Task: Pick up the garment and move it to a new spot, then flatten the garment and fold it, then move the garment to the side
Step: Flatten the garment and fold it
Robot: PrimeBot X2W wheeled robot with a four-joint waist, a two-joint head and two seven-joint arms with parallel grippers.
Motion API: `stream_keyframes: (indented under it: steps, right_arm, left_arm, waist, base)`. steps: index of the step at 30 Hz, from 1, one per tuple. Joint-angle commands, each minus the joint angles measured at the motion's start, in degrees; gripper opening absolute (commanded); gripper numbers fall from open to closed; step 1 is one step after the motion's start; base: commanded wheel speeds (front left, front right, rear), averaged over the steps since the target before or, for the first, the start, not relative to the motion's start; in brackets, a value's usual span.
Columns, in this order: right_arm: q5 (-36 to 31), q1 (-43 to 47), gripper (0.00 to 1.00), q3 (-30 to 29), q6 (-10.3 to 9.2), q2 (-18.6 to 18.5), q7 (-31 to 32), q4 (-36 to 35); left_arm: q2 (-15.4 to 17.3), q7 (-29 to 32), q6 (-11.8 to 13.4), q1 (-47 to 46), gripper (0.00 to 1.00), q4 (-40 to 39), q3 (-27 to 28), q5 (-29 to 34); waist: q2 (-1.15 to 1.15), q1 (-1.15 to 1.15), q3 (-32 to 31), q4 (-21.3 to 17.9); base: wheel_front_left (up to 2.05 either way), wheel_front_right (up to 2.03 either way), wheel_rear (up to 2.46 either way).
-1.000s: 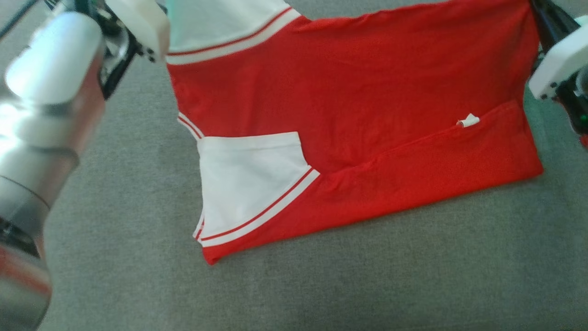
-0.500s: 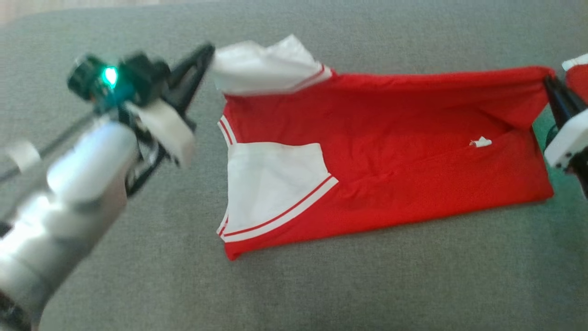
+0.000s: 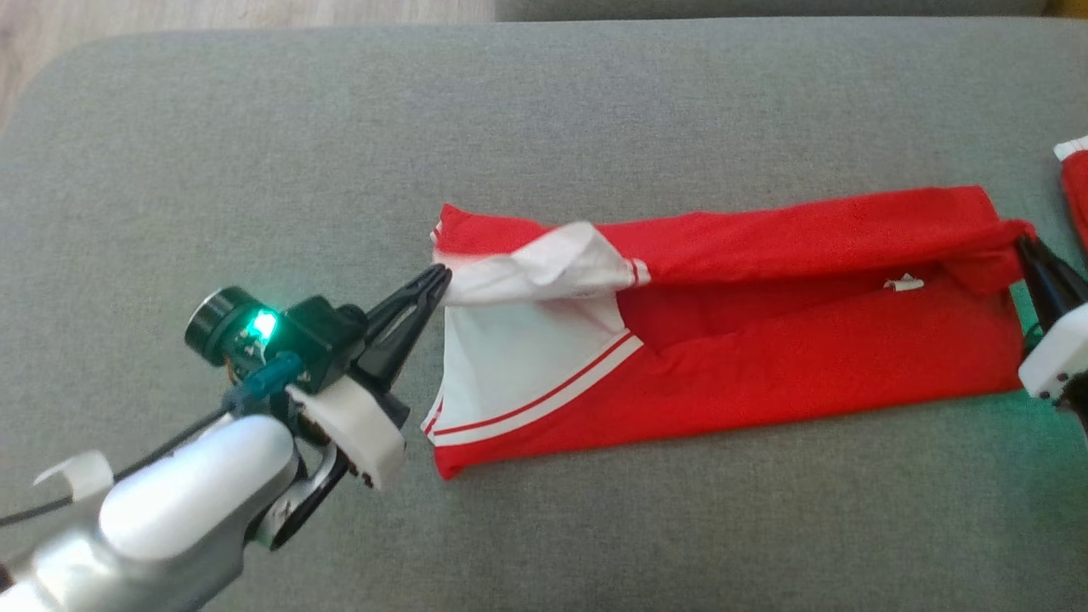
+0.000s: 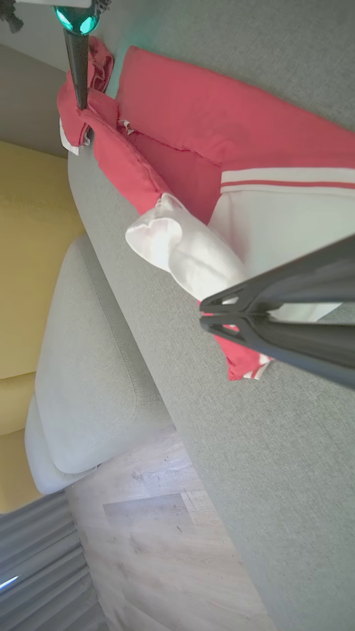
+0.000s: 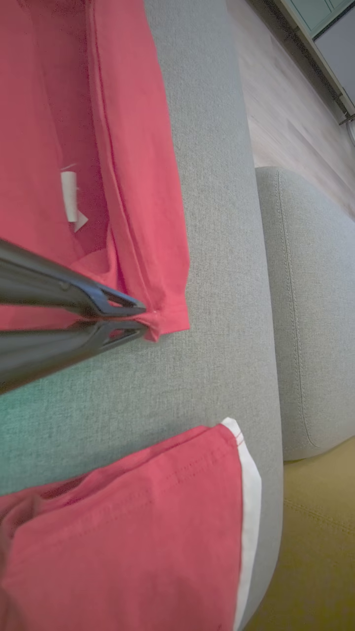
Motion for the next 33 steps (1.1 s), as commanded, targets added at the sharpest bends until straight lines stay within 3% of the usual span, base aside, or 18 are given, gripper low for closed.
stream_keyframes:
  steps: [1, 8, 14, 17, 18, 19, 20, 21, 27, 33]
  right_arm:
    - [0.50, 1.82, 0.00, -0.60, -0.05, -2.42, -0.76, -1.19]
    - [0.18, 4.36, 0.00, -2.11, -0.05, -2.55, 0.04, -2.29]
    - [-0.91, 7.04, 0.36, -3.54, -0.05, -2.18, 0.95, -2.51]
    - [-1.41, 8.37, 0.30, -4.31, -0.05, -1.62, 1.35, -2.78]
    - [-1.65, 9.24, 0.35, -4.82, -0.05, -1.32, 1.79, -3.02]
    - [-1.61, 9.72, 0.49, -5.14, -0.05, -1.20, 2.15, -3.12]
    - [-1.55, 10.21, 1.00, -5.53, -0.05, -1.12, 2.41, -3.17]
    - [-1.60, 10.72, 1.00, -6.02, -0.05, -1.09, 2.47, -3.10]
    - [-1.60, 15.31, 1.00, -9.23, -0.05, -0.83, 1.60, -4.16]
    - [-2.27, 18.83, 1.00, -14.66, -0.05, 1.00, -2.07, -4.76]
  left_arm:
    - [3.12, 0.27, 1.41, -1.11, 0.00, -3.20, 2.57, 0.12]
    - [5.45, 1.66, 3.85, 1.72, 0.00, -9.52, 1.56, 0.08]
    - [5.17, 0.75, 5.93, 4.89, 0.00, -10.41, 0.91, -0.25]
    - [4.31, -0.82, 6.50, 6.69, 0.00, -9.49, 1.08, -1.19]
    - [3.75, -1.83, 6.79, 7.84, 0.00, -8.75, 0.98, -1.45]
    - [3.31, -2.56, 7.07, 8.49, 0.00, -8.38, 1.13, -1.78]
    - [2.86, -3.14, 7.14, 9.15, 0.35, -8.02, 1.11, -2.07]
    - [2.42, -3.77, 7.35, 9.71, 1.00, -7.66, 1.14, -2.18]
    - [-1.05, -7.08, 10.14, 12.76, 1.00, -5.26, 2.41, -1.65]
    - [-6.63, -8.46, 16.66, 18.18, 1.00, -4.91, 8.82, 3.28]
  waist:
    - [0.00, 0.00, -0.35, 0.25]
    - [0.00, 0.00, -1.19, 0.58]
    - [0.00, 0.00, -1.78, 0.88]
    - [0.00, 0.00, -2.08, 0.84]
    - [0.00, 0.00, -2.30, 0.73]
    - [0.00, 0.00, -2.42, 0.70]
    - [0.00, 0.00, -2.59, 0.68]
    - [0.00, 0.00, -2.76, 0.68]
    - [0.00, 0.00, -4.16, 1.14]
    - [0.00, 0.00, -6.09, 1.94]
  base:
    - [0.00, 0.00, 0.00]
    - [0.00, 0.00, 0.00]
    - [0.00, 0.00, 0.00]
    - [0.00, 0.00, 0.00]
    - [0.00, 0.00, 0.00]
    - [0.00, 0.00, 0.00]
    - [0.00, 0.00, 0.00]
    - [0.00, 0.00, 0.00]
    - [0.00, 0.00, 0.00]
    - [0.00, 0.00, 0.00]
